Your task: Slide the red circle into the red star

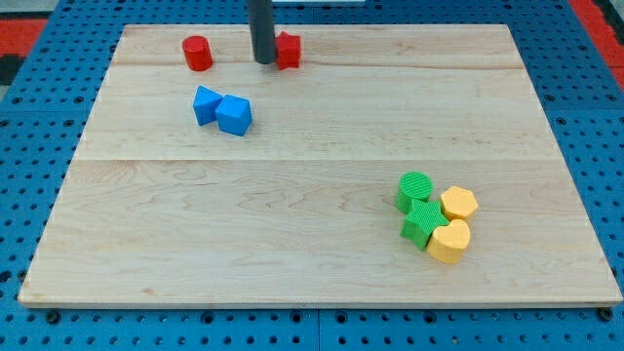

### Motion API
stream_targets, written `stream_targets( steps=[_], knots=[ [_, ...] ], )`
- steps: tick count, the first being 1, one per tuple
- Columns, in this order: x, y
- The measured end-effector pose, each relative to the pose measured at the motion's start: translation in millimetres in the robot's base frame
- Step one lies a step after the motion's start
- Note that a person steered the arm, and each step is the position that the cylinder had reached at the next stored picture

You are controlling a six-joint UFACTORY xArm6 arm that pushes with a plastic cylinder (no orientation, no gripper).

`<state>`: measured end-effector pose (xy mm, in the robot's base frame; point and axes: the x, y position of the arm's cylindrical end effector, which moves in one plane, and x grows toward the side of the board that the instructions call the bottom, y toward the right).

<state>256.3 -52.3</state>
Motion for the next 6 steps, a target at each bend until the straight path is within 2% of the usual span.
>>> stream_targets(
  steps=[1,2,3,4,5,6],
  knots=[
    [13.0,14.6],
    [37.1,-80.2],
    [14.2,-148.9],
    [-9.2,-96.2],
    [-6.1,12.9],
    [21.6,23.4]
  ],
)
